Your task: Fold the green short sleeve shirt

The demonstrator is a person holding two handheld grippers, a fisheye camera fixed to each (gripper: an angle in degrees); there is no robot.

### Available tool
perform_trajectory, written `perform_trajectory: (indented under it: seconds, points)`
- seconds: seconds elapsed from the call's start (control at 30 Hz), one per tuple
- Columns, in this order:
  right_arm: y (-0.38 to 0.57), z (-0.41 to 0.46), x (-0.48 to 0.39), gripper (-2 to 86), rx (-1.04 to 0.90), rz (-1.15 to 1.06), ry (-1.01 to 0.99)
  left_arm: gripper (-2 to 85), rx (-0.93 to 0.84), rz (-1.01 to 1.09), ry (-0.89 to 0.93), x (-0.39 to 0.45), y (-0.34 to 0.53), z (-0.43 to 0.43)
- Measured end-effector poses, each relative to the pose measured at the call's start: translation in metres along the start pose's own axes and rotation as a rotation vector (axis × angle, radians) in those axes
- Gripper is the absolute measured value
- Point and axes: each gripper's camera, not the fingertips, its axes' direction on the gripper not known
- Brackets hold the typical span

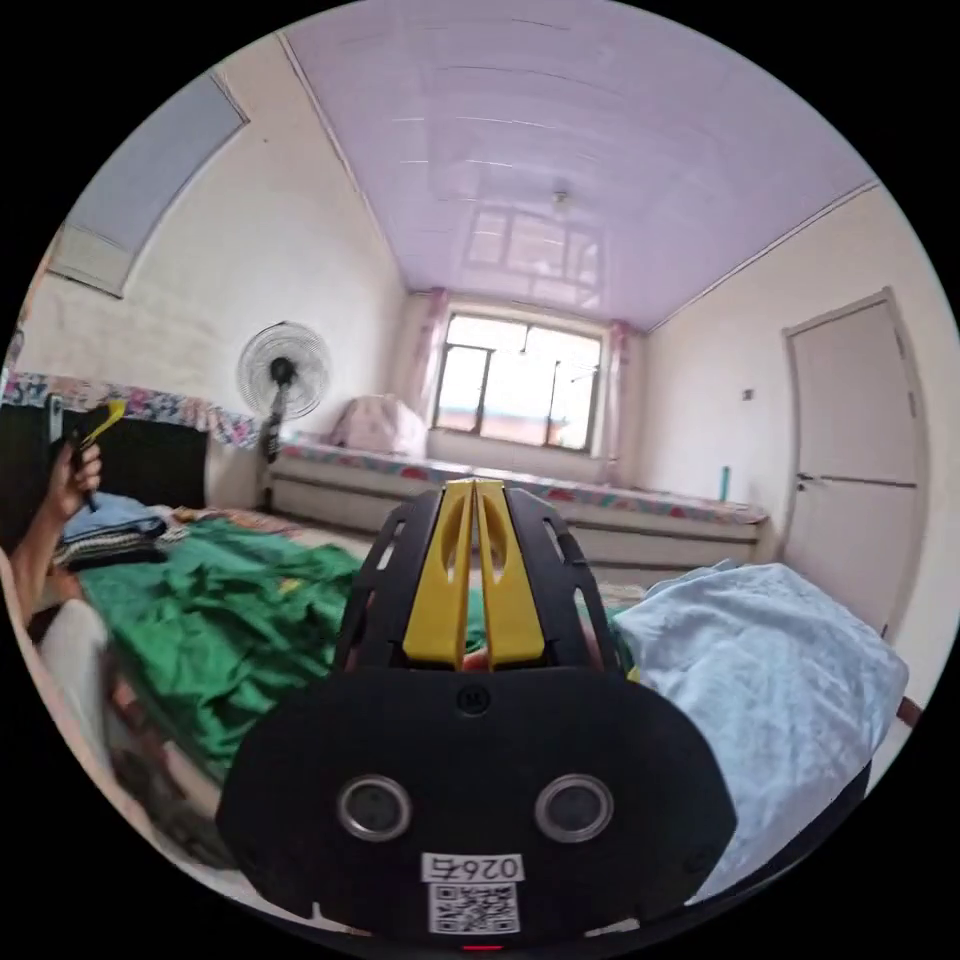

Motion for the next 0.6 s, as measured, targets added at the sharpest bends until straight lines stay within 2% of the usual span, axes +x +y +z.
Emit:
perform_trajectory:
  seconds: [0.07, 0.13, 0.2, 0.23, 0.3, 0.33, 0.37, 0.43, 0.47, 0.5, 0.53, 0.57, 0.6]
  points:
    - [0.005, -0.007, -0.004, -0.5, -0.071, -0.035, -0.083, 4.7, 0.158, -0.003, -0.011, 0.031, -0.01, -0.023]
    - [0.021, 0.008, -0.007, 0.2, -0.226, -0.076, -0.094, 8.2, 0.099, 0.004, 0.047, 0.047, -0.017, -0.018]
    - [0.065, 0.042, 0.003, 4.1, -0.481, -0.061, -0.044, 14.6, -0.188, -0.006, -0.02, 0.063, -0.002, 0.014]
    - [0.08, 0.049, 0.007, 6.1, -0.534, -0.057, -0.028, 15.7, -0.269, -0.005, -0.053, 0.067, 0.008, 0.024]
    - [0.139, 0.073, 0.029, 13.1, -0.719, 0.025, -0.021, 18.2, -0.598, -0.005, -0.181, 0.081, 0.063, 0.063]
    - [0.154, 0.08, 0.035, 14.6, -0.759, 0.049, -0.034, 18.4, -0.674, -0.004, -0.207, 0.084, 0.08, 0.074]
    - [0.183, 0.098, 0.047, 14.6, -0.827, 0.1, -0.039, 17.7, -0.817, 0.019, -0.233, 0.091, 0.115, 0.1]
    - [0.222, 0.139, 0.062, 8.6, -0.924, 0.155, -0.032, 6.2, -1.044, 0.083, -0.225, 0.097, 0.172, 0.149]
    - [0.248, 0.174, 0.068, 4.0, -1.022, 0.188, -0.081, 0.4, -1.286, 0.156, -0.175, 0.1, 0.218, 0.188]
    - [0.272, 0.206, 0.068, 0.7, -1.122, 0.22, -0.242, -0.2, -1.527, 0.223, -0.097, 0.101, 0.262, 0.223]
    - [0.282, 0.218, 0.066, 0.3, -1.159, 0.243, -0.344, -0.3, -1.537, 0.237, -0.087, 0.101, 0.267, 0.231]
    - [0.292, 0.227, 0.056, -0.4, -1.188, 0.255, -0.531, -0.6, -1.562, 0.268, -0.054, 0.099, 0.262, 0.236]
    - [0.29, 0.214, 0.045, -0.7, -1.169, 0.2, -0.58, -0.6, -1.629, 0.243, -0.042, 0.09, 0.257, 0.234]
